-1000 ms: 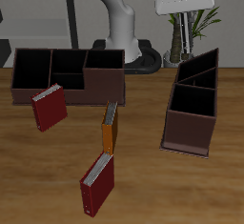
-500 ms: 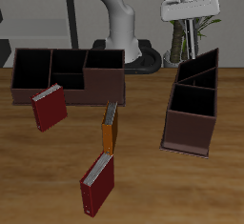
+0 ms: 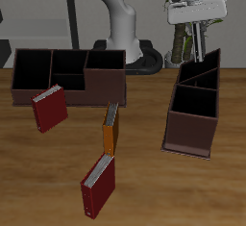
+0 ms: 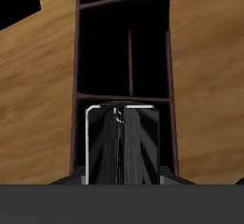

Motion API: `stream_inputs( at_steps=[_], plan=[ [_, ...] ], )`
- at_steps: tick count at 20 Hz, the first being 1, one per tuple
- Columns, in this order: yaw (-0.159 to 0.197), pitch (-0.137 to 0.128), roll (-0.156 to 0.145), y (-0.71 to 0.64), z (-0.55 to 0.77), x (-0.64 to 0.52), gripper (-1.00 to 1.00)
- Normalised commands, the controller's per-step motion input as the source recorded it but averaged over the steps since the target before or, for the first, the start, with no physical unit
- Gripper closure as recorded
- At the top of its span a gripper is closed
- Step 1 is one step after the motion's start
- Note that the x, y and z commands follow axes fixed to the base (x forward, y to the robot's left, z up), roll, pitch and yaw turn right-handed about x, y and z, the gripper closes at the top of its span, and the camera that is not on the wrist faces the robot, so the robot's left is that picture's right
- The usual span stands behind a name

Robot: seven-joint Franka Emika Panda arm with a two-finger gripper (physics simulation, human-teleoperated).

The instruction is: Place the striped book into the left desk caddy's left compartment

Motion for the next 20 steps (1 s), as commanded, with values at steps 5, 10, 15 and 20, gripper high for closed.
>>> stream_inputs(
  at_steps=[5, 10, 15, 20],
  plan=[
    [0.019, 0.004, 0.043, 0.14, -0.07, -0.02, 1.0],
    [-0.01, 0.017, 0.0, 0.0, -0.08, 0.02, 1.0],
    [-0.006, 0.033, 0.001, 0.02, -0.18, 0.08, 1.0],
    [0.004, 0.013, 0.002, -0.02, -0.1, 0.04, 1.0]
  ],
)
